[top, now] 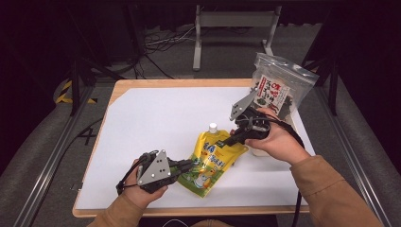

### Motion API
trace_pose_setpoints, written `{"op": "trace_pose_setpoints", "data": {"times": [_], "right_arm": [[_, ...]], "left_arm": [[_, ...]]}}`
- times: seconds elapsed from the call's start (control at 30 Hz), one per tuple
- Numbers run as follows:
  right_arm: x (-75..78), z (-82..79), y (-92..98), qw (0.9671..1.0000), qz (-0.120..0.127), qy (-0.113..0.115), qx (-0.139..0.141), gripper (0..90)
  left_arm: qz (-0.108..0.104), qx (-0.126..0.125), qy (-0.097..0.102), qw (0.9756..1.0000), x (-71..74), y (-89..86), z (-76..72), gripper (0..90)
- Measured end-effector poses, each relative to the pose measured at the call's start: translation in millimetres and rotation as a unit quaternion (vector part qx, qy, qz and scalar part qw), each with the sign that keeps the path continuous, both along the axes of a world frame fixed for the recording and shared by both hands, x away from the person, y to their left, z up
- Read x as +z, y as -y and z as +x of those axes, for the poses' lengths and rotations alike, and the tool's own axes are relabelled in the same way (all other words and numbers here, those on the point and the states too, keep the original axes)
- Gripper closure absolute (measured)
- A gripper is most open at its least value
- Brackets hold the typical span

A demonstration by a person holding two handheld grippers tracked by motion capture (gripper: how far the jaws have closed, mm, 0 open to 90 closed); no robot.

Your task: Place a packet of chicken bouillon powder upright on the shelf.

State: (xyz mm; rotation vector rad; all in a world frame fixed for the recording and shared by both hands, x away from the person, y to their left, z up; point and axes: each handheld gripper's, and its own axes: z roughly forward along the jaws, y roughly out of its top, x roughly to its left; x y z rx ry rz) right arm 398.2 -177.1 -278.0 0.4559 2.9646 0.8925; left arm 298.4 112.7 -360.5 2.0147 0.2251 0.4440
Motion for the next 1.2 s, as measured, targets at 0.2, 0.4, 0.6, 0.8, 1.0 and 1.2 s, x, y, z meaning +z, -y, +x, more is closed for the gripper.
{"op": "trace_pose_setpoints", "data": {"times": [0.2, 0.4, 0.6, 0.8, 1.0, 1.2], "right_arm": [[14.1, -7.5, 0.5, 0.9999, -0.005, 0.011, 0.007, 90.0], [28.7, -14.1, 1.2, 0.9996, -0.014, 0.023, 0.009, 90.0], [44.1, -18.5, 5.1, 0.9989, -0.016, 0.044, 0.004, 90.0], [66.9, -23.3, 8.7, 0.9967, -0.034, 0.073, -0.011, 90.0], [78.7, -25.0, 13.2, 0.9942, -0.057, 0.086, -0.029, 90.0], [87.4, -21.9, 22.5, 0.9917, -0.070, 0.096, -0.050, 90.0]], "left_arm": [[-0.010, 0.001, 0.006, 0.9999, -0.4, -1.8, 1.1, 83.9], [-0.024, 0.002, 0.001, 0.9997, -1.5, -3.9, 3.4, 79.9], [-0.043, 0.005, -0.013, 0.9990, -3.1, -9.5, 8.6, 77.5], [-0.057, 0.017, -0.015, 0.9981, -1.3, -15.3, 11.3, 67.9], [-0.069, 0.038, -0.021, 0.9967, -0.7, -22.5, 15.7, 61.0], [-0.069, 0.061, -0.031, 0.9953, -1.6, -27.7, 20.5, 56.7]]}}
